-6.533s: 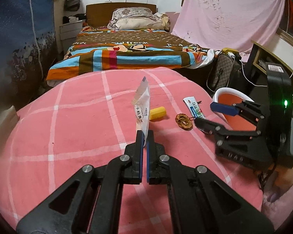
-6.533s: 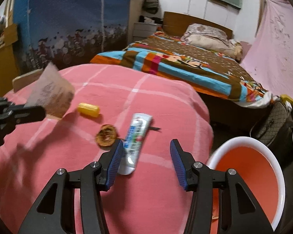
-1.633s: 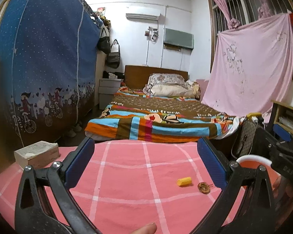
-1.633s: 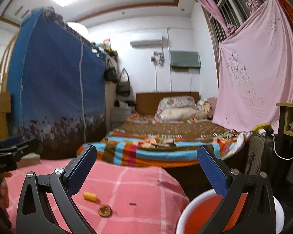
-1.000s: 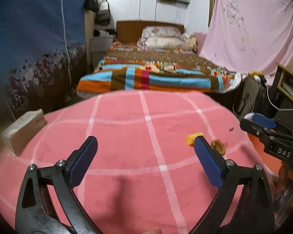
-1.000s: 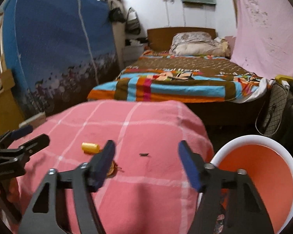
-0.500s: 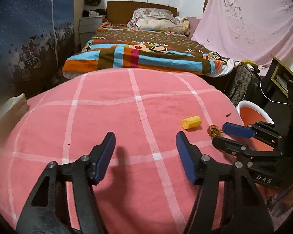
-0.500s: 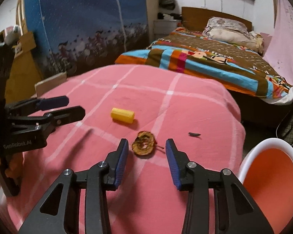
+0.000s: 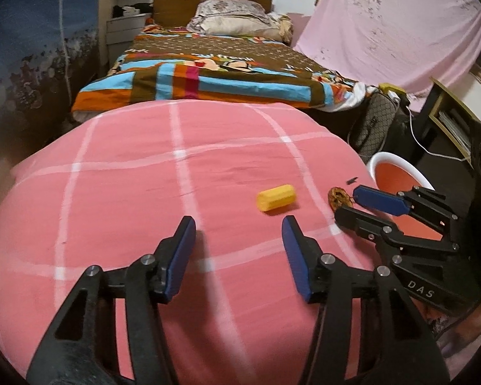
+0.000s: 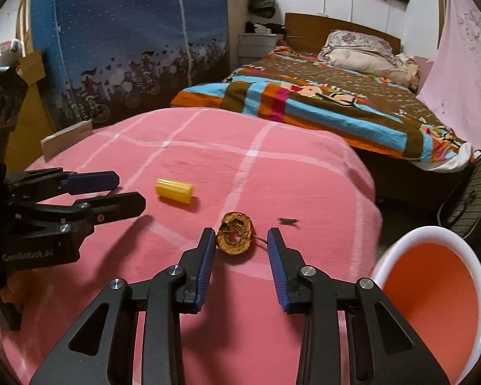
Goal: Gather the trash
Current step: 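Lower right tool to the orange peel while left tool approaches yellow cylinder, then close right tool on orange peel while left tool grasps yellow cylinder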
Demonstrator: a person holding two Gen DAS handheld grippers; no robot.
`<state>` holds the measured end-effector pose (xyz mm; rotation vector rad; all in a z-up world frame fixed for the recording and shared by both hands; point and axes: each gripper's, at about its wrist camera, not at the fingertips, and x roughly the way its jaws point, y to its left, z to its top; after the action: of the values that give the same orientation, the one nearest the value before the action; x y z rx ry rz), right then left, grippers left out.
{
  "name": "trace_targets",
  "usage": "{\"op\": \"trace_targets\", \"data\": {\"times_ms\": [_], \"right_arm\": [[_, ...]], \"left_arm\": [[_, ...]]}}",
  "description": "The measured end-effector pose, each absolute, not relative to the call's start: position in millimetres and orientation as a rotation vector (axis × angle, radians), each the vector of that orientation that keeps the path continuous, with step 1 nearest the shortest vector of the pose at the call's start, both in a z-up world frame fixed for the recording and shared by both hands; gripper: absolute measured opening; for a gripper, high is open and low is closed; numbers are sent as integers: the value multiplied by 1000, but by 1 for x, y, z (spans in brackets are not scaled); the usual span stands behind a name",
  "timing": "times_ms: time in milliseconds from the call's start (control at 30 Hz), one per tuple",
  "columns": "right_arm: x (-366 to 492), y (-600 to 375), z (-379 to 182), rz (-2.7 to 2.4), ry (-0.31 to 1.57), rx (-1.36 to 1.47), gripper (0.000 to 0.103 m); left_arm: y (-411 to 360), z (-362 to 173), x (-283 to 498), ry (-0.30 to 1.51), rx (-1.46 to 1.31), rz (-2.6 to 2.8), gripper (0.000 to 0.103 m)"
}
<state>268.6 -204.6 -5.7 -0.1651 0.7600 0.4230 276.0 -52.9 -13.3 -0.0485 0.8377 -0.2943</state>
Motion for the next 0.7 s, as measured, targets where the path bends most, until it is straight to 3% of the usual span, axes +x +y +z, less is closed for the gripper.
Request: {"op": "trace_targets", "data": {"times_ms": [300, 533, 700], "right_arm": [[267, -223, -6, 384, 741, -149, 31], [266, -229, -7, 393, 738, -134, 31], [265, -232, -8, 401, 727, -112, 31]], "left_arm": [[-80, -11, 290, 858, 9, -258, 37], [-92, -11, 293, 866, 22, -220, 16], [-96, -10, 287, 850, 29, -213, 16]]}}
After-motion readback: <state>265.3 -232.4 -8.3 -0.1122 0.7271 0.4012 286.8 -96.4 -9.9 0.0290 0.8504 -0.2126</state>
